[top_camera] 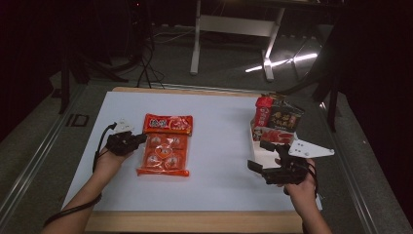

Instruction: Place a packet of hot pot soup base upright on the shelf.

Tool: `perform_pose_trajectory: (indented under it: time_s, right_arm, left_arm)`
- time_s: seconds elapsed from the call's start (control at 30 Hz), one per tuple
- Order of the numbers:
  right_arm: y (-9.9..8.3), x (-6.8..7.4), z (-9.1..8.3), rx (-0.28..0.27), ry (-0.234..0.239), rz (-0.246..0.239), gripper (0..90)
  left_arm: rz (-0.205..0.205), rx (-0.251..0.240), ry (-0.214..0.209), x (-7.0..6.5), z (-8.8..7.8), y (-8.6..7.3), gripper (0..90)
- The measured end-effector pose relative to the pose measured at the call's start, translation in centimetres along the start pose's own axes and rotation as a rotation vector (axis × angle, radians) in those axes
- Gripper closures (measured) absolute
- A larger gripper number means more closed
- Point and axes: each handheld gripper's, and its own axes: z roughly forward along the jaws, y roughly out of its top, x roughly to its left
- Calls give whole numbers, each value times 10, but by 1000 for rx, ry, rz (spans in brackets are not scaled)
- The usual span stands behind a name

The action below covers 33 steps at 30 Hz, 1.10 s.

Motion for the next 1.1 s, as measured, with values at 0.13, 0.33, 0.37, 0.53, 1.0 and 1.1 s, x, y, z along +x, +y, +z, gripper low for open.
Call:
perform_pose_trajectory:
  time_s: [0.13,0.33,0.37,0.53,1.0,1.1]
  right_arm:
    - [-2,0,4,18,10,0,142]
    - [-2,1,9,28,25,-9,142]
    - [-2,1,9,28,22,-12,143]
    - [-3,0,7,29,18,-12,143]
    - [-6,0,8,43,30,-2,149]
    - [-6,1,8,44,32,-3,149]
  left_arm:
    - [-2,48,37,7,18,0,900]
    - [-24,102,52,12,36,-1,900]
    - [-16,115,35,11,38,-2,900]
    - [-16,125,26,8,41,-3,900]
    - [3,166,-1,-3,44,2,900]
    - [14,168,-25,-9,46,4,900]
